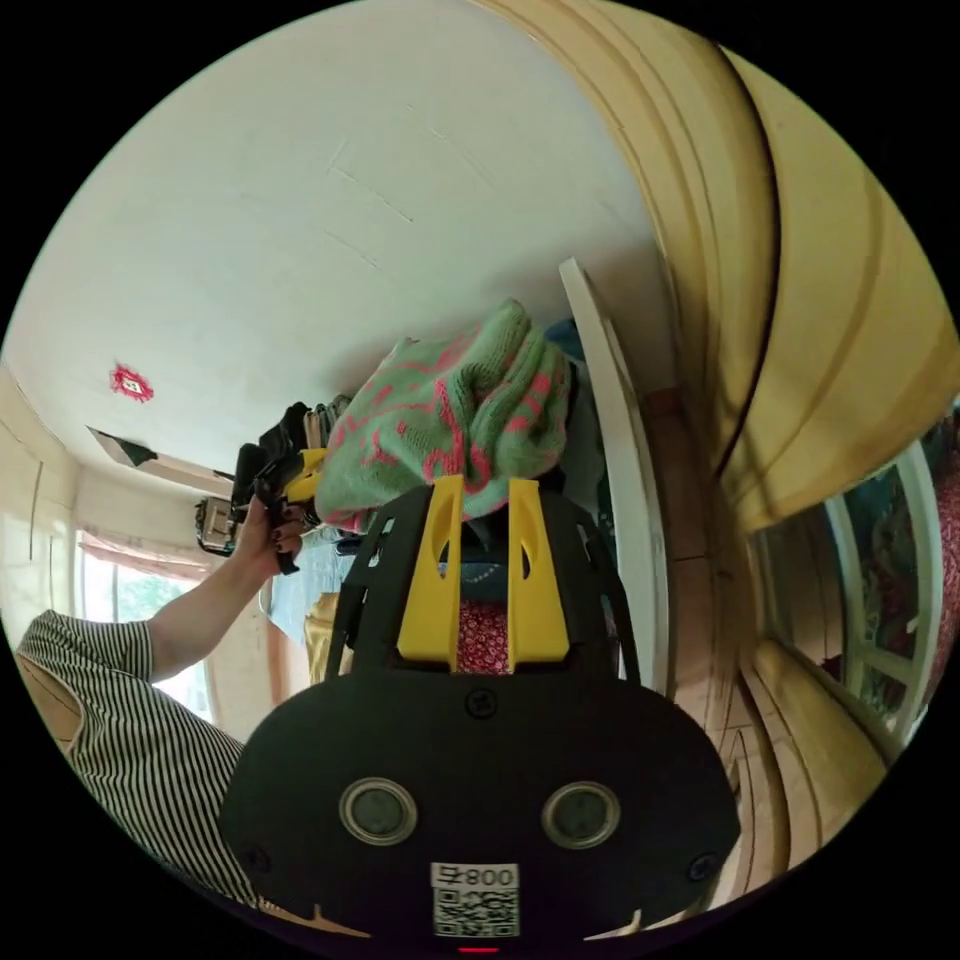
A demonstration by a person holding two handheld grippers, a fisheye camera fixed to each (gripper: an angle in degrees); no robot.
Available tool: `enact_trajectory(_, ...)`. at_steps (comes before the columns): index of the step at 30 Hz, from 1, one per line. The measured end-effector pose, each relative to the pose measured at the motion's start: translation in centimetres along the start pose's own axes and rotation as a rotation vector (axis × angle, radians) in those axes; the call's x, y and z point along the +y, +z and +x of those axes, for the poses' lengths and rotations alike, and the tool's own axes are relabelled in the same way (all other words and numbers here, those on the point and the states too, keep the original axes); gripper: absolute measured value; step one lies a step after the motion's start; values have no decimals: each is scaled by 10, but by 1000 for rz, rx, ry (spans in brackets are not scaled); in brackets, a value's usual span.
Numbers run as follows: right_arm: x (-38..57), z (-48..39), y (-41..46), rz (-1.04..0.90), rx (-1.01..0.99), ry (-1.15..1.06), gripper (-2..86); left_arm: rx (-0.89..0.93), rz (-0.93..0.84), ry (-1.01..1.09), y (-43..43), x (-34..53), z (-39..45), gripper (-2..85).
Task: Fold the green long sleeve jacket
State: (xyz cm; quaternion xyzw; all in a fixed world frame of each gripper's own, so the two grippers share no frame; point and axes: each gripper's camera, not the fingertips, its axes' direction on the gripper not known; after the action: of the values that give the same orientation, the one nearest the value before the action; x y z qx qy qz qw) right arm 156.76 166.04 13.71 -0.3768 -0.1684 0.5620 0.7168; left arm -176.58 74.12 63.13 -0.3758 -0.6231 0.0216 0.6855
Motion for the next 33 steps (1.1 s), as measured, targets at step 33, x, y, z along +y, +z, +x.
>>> enact_trajectory(33,26,24,80,-101,254,-96,0,-351,-198,379,282,38,80,14)
